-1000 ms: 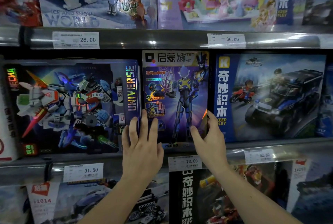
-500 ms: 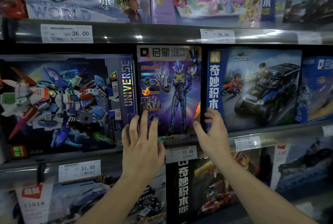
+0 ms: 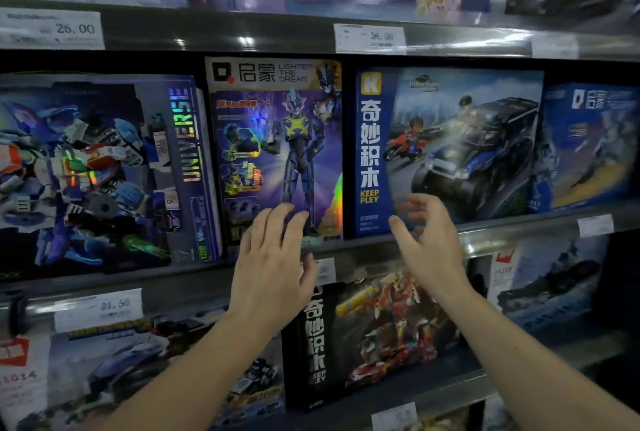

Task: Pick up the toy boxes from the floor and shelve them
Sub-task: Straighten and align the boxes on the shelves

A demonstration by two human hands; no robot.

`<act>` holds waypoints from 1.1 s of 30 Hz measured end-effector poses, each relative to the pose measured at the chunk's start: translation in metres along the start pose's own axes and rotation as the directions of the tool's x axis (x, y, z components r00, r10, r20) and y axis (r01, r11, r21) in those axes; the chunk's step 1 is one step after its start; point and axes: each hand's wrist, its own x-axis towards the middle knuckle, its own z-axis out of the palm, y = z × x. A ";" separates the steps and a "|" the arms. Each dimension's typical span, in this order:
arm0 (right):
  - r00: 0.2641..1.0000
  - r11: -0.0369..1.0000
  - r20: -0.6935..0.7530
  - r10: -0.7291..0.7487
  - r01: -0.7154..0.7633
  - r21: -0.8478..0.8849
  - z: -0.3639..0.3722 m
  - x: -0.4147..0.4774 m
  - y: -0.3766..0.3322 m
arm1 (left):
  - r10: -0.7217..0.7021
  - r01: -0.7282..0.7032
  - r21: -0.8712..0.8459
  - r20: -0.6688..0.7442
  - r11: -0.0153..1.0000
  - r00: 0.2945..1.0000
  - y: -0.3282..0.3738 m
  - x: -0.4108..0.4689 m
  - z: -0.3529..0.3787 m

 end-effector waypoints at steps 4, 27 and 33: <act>0.999 0.999 -0.034 -0.014 0.013 -0.031 -0.042 0.021 0.037 | -0.016 0.020 -0.186 0.022 0.982 1.000 0.052 0.017 0.021; 0.997 0.972 0.062 0.053 -0.037 -0.233 -0.150 0.142 0.185 | -0.614 0.620 -0.004 0.134 0.785 0.778 0.153 0.081 0.101; 0.998 0.987 0.032 0.054 -0.049 -0.150 -0.143 0.138 0.186 | -0.633 0.646 -0.102 0.131 0.757 0.763 0.153 0.081 0.096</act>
